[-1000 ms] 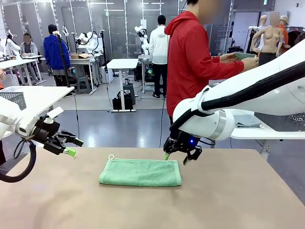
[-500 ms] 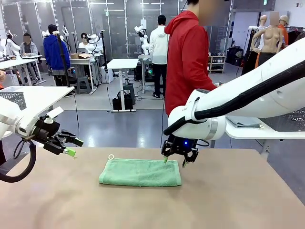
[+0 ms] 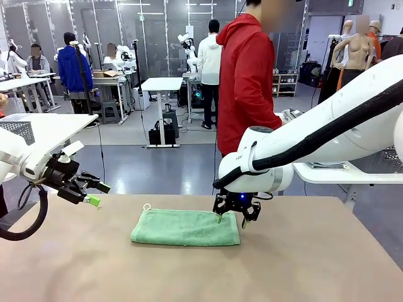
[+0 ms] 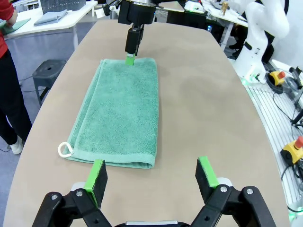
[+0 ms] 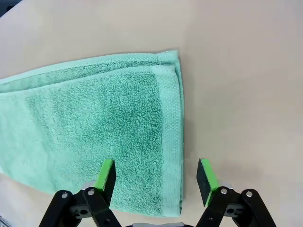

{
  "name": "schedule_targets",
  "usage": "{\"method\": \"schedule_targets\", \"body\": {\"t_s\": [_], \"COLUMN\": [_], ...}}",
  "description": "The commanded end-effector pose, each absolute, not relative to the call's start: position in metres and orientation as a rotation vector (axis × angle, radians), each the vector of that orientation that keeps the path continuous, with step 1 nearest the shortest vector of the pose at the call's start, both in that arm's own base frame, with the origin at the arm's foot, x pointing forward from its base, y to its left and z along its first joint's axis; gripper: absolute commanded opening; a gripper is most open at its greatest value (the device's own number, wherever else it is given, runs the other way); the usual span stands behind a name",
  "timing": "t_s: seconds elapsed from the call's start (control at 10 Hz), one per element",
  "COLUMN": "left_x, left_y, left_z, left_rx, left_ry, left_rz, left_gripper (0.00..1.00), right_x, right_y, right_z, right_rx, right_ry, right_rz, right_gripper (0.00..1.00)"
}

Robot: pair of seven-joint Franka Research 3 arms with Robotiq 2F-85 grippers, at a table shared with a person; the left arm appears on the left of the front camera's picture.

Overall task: Fold the towels and place them in the basket.
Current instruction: When a person lays out a Towel with hook on the table, fold it in half twice.

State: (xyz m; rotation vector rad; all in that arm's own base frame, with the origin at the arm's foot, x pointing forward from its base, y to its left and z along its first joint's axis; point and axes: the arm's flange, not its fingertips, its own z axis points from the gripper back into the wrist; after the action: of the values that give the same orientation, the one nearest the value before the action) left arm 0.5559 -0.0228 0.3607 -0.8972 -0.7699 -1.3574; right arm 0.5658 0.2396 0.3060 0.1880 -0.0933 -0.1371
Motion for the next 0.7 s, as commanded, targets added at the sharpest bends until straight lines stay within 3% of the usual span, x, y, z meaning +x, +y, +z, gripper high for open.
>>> {"method": "schedule_targets", "body": {"t_s": [0.0,0.6], "left_x": [0.555,0.555], "left_y": [-0.023,-0.023], "left_z": [0.364,0.364], "left_rx": [-0.889,-0.889], "left_ry": [-0.765,-0.765], "left_rz": [-1.358,-1.358], "left_gripper": [0.94,0.94], "right_x": [0.574,0.581], "right_y": [0.249,0.248], "right_z": [0.305,0.294], "right_rx": [0.147,0.113], "right_ry": [-0.103,-0.099], "right_rz": [-0.172,-0.184], "right_gripper": [0.86,0.86]}}
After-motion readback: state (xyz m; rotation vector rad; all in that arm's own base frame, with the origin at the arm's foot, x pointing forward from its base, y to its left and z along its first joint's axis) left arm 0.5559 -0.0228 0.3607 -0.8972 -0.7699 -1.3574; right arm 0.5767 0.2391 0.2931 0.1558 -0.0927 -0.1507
